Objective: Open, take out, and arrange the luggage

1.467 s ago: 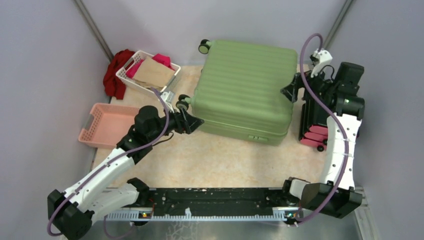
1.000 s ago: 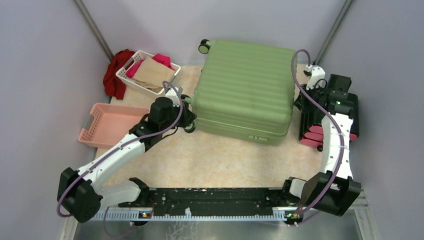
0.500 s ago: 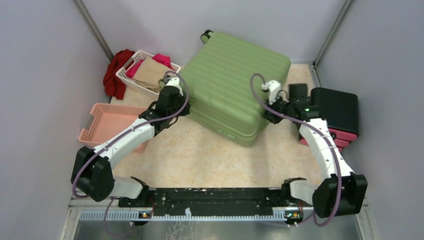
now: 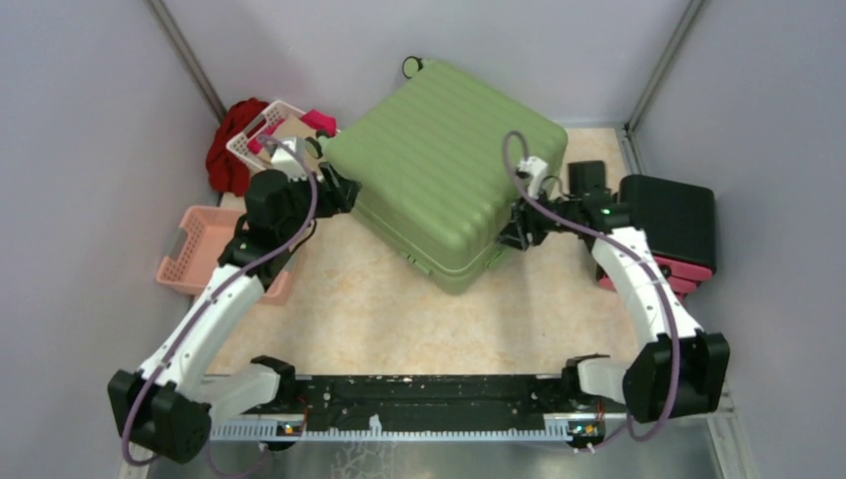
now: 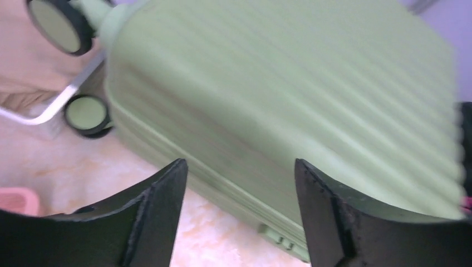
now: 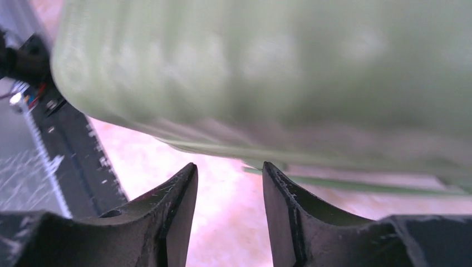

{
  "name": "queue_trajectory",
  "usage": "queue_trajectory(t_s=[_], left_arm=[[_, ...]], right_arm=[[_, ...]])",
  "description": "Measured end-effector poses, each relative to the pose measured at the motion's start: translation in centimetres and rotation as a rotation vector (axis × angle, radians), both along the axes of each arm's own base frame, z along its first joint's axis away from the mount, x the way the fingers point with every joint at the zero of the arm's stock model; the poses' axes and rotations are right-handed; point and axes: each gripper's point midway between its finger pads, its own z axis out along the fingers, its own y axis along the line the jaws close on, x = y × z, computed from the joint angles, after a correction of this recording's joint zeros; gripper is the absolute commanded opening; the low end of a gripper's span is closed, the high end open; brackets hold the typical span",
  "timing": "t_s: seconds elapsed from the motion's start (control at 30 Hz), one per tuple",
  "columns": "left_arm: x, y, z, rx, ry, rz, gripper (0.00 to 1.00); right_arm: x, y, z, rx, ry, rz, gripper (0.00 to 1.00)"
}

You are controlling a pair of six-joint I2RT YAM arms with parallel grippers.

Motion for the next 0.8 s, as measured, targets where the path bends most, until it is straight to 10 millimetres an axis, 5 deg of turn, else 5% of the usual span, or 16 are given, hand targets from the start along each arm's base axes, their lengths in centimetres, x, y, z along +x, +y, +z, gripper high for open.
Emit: queue_trajectory(t_s=[0.1, 0.23, 0.5, 0.63, 0.8], left_arm=[[-2.8, -1.2, 1.8, -0.073, -0.063, -0.104, 0.88], [-5.1, -2.8, 1.5, -0.183, -0.047, -0.206, 0.89], [-5.5, -5.2, 0.1, -0.393, 0.088, -0.255, 0.9], [-4.9, -5.2, 0.1, -0.479, 0.133, -0.204, 0.9], [-3.7, -4.0, -1.5, -0.548, 0.213, -0.047, 0.89]], right_arm=[[0.9, -3.5, 1.4, 0.029, -0.083, -0.12, 0.48], [0.6, -5.8, 1.5, 0.065, -0.111, -0.245, 0.48], [5.5, -11.9, -4.8, 0.081, 0.149, -0.758, 0.47], [7.2, -12.5, -6.6, 0.111, 0.276, -0.882, 0.47], [10.0, -12.0, -6.3, 0.156, 0.32, -0.958, 0.46]])
